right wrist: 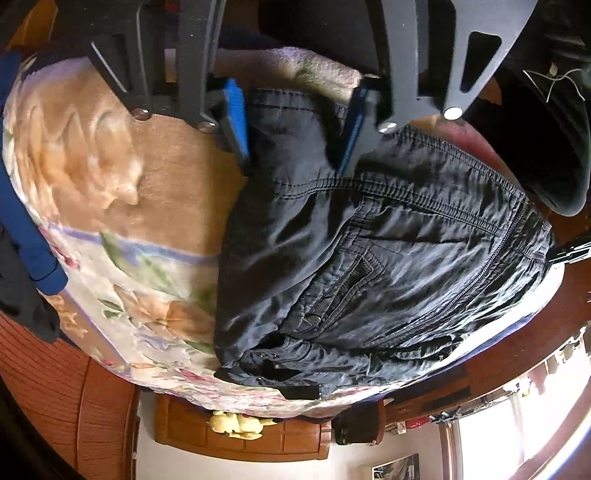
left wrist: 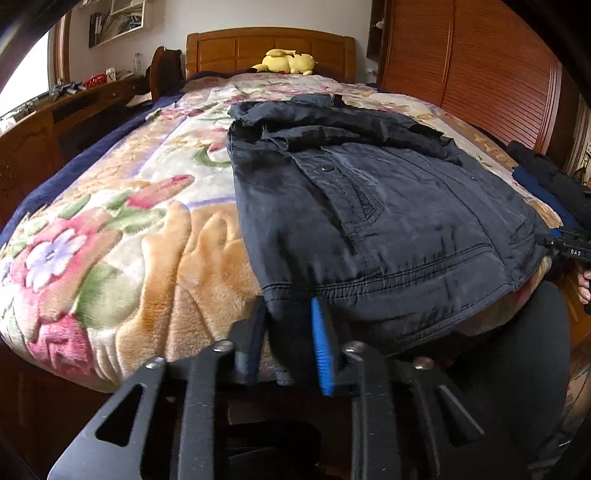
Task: Fold large clothes
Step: 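Close both grippers on the folded jacket edge, then lift the held edge with both grippers and fold it over the jacket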
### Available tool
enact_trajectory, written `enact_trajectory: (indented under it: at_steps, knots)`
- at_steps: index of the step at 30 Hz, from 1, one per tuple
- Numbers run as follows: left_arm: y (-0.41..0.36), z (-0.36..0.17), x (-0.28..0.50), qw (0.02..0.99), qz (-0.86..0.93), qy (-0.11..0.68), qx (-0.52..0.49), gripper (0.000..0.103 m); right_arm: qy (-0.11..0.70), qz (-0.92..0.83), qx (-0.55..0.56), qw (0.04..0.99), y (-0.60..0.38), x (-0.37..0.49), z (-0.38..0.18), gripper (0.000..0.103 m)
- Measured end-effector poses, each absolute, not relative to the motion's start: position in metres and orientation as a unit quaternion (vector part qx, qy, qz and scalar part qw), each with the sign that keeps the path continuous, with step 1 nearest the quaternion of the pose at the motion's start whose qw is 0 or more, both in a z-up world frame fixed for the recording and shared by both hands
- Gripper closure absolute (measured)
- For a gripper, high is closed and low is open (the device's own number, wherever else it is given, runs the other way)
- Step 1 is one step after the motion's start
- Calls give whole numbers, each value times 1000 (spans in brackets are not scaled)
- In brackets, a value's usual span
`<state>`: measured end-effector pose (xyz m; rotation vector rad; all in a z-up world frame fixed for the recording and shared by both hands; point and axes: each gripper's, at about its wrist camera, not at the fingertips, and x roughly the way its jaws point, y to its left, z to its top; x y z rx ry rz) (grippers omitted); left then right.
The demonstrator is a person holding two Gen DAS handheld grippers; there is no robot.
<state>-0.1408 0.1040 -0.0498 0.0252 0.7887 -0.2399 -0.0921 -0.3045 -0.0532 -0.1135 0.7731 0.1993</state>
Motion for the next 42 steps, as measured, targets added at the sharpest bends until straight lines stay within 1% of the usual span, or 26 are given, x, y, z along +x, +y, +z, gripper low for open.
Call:
enact_trajectory:
  at_steps: [2, 3, 6, 9, 13, 18, 20, 22, 25, 26, 28, 30, 33, 37, 42]
  knots:
    - [105, -43, -143, 918, -125, 377, 5, 93, 369, 100, -55, 922, -302, -94, -52, 78]
    - [104, -39, -145, 919, -127, 373, 7, 94, 365, 99, -57, 924, -300, -94, -51, 82]
    - [99, -25, -150, 927, -127, 352, 23, 96, 338, 91, -54, 935, -297, -101, -43, 87]
    - [98, -13, -152, 935, -124, 331, 20, 96, 314, 90, -45, 944, -297, -109, -34, 88]
    - [93, -15, -148, 935, -117, 335, 26, 96, 307, 93, -38, 947, -300, -112, -32, 88]
    - [94, -25, -144, 929, -109, 351, 29, 95, 309, 91, -37, 946, -300, -115, -35, 88]
    - [95, -35, -139, 923, -104, 370, 31, 89, 311, 92, -32, 945, -301, -114, -36, 88]
    - [95, -43, -135, 919, -97, 382, 34, 88, 313, 92, -28, 945, -299, -111, -36, 88]
    - [99, -47, -134, 914, -117, 387, 6, 90, 313, 93, -22, 945, -299, -112, -39, 88]
    - [98, -43, -137, 917, -123, 379, 10, 96, 312, 94, -20, 945, -300, -112, -39, 88]
    - [92, -32, -147, 923, -138, 359, 23, 99, 307, 97, -13, 947, -301, -114, -38, 89]
    - [88, -16, -155, 932, -138, 335, 30, 99, 298, 92, -9, 950, -301, -116, -34, 90]
    - [93, 12, -159, 944, -138, 299, 7, 99, 276, 89, -2, 957, -298, -121, -20, 91]
    - [91, 50, -163, 960, -132, 246, 13, 99, 243, 99, -4, 965, -293, -128, 7, 91]
    - [94, 87, -173, 968, -146, 206, 2, 99, 206, 104, -16, 973, -289, -145, 42, 92]
